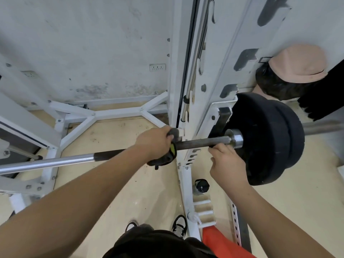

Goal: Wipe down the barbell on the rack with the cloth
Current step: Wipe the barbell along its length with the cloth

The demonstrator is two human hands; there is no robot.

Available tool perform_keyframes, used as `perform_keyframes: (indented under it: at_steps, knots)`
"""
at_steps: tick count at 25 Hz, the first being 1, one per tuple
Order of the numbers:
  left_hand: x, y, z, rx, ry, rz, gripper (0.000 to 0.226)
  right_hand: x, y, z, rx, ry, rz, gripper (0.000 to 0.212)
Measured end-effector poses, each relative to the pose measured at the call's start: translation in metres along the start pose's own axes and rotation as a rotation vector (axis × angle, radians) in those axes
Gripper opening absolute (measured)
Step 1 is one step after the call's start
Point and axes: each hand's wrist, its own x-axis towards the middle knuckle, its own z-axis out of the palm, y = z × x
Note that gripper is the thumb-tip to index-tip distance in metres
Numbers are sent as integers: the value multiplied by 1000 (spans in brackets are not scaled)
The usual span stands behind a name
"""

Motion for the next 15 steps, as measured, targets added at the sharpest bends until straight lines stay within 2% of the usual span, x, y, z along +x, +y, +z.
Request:
perform_keyframes:
  at_steps: [2, 4, 6, 9, 12, 15]
  knots:
    - [2, 41, 7, 160, 49, 15, 24, 0, 4, 0, 26, 40, -33, 41]
    - [4, 92, 25, 138, 70, 129, 31, 3, -1, -3, 29, 37, -20, 36]
    - [2, 109, 38, 104, 131, 188, 37, 6, -4, -7, 0, -1, -2, 33]
    - [-12, 56, 34, 105, 180, 205, 38, 9, -5, -8, -43, -64, -3, 33]
    - [-39, -14, 32, 193, 323, 56, 34, 12, -10, -14, -48, -119, 35, 27]
    - [-56, -1, 42, 216, 407, -114, 32, 17, -37, -19, -14, -91, 4, 10]
